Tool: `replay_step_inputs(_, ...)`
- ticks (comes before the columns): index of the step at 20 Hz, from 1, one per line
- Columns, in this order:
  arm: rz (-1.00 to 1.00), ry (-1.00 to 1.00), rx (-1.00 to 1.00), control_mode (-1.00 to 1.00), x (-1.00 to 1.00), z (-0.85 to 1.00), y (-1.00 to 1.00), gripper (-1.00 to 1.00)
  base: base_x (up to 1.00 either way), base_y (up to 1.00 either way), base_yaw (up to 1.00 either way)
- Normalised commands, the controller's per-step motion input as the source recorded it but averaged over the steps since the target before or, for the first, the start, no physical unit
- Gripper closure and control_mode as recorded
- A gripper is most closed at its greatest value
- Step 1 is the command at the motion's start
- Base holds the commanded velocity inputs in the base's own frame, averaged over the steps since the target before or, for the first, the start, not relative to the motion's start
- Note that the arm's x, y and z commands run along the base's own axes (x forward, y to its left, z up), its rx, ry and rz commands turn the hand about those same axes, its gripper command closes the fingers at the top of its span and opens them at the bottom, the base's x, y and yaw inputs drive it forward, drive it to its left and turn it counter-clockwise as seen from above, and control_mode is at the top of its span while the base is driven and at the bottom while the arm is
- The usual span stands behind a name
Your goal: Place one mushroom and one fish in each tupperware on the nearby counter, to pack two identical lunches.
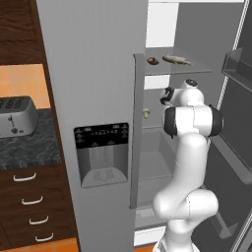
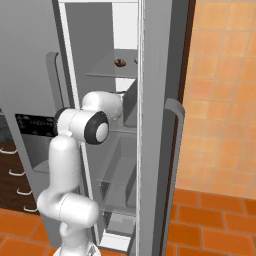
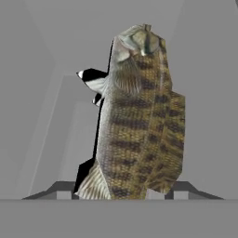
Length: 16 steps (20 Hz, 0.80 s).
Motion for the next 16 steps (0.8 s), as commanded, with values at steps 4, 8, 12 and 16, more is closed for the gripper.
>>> replay_step_inputs(4, 0.0, 0.05, 0.0, -1.0, -0.14, -0.16, 0.0, 1.0, 0.0, 0.0, 0.0)
replay_step_inputs(8, 0.0, 0.01, 0.0, -1.0, -0.37, -0.09, 0.18, 1.0, 0.0, 0.0, 0.0)
replay_step_inputs(12, 0.01, 0.0, -0.04, -1.0, -0.99, 0.46, 0.94, 1.0, 0.0, 0.0, 0.0)
replay_step_inputs(16, 0.0, 0.0, -0.05, -1.0, -1.0, 0.52, 0.96, 1.0, 0.0, 0.0, 0.0)
